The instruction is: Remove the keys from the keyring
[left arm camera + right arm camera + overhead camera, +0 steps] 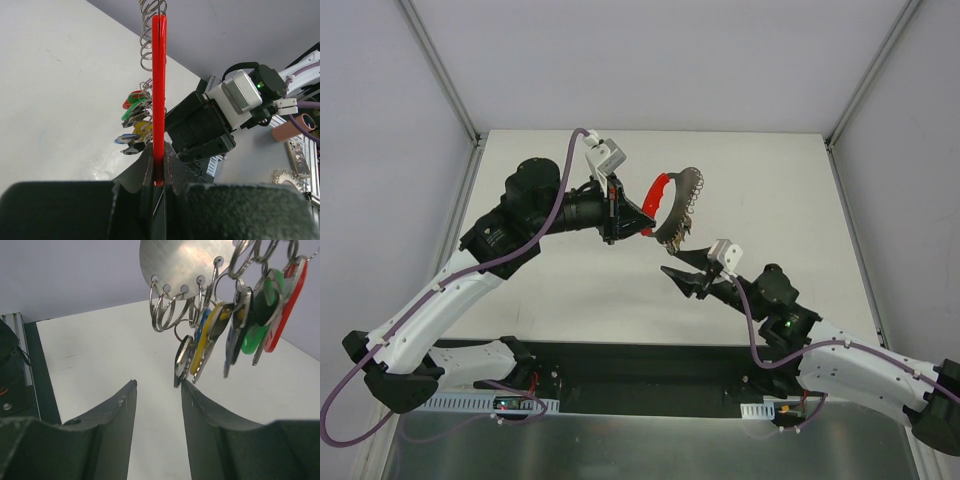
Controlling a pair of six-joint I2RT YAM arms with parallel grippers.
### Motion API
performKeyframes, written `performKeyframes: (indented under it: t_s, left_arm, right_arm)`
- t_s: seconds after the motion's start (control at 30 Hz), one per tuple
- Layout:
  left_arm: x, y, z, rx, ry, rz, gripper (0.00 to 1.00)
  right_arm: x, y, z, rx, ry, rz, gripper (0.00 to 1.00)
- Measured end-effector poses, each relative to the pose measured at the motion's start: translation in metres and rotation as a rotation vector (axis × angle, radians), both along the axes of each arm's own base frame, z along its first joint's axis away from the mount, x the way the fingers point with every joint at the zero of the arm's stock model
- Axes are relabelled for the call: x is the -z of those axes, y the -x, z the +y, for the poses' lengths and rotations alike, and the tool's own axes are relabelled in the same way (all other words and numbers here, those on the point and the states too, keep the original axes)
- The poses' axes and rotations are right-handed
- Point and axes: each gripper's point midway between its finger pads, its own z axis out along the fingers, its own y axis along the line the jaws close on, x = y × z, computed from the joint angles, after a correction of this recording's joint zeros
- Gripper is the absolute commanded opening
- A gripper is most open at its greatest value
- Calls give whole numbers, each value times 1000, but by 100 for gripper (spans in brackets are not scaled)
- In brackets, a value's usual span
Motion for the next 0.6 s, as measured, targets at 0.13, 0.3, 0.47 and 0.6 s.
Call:
performKeyframes:
  t_s: [0.13,0.3,0.47,0.6]
  left_arm:
    - [-3,0,-1,-3,15,12,0]
    - [-7,0,-2,-6,31,19,0]
    - [-7,1,-2,-6,34,26,0]
    - [-7,1,-2,-3,35,30,0]
  right_arm:
    - [-4,2,4,-14,-4,-5,42]
    - [-12,5,6,-23,-24,-18,46]
    - [-19,0,6,0,-31,-28,45]
    - [-25,-4,6,18,-32,-44,42]
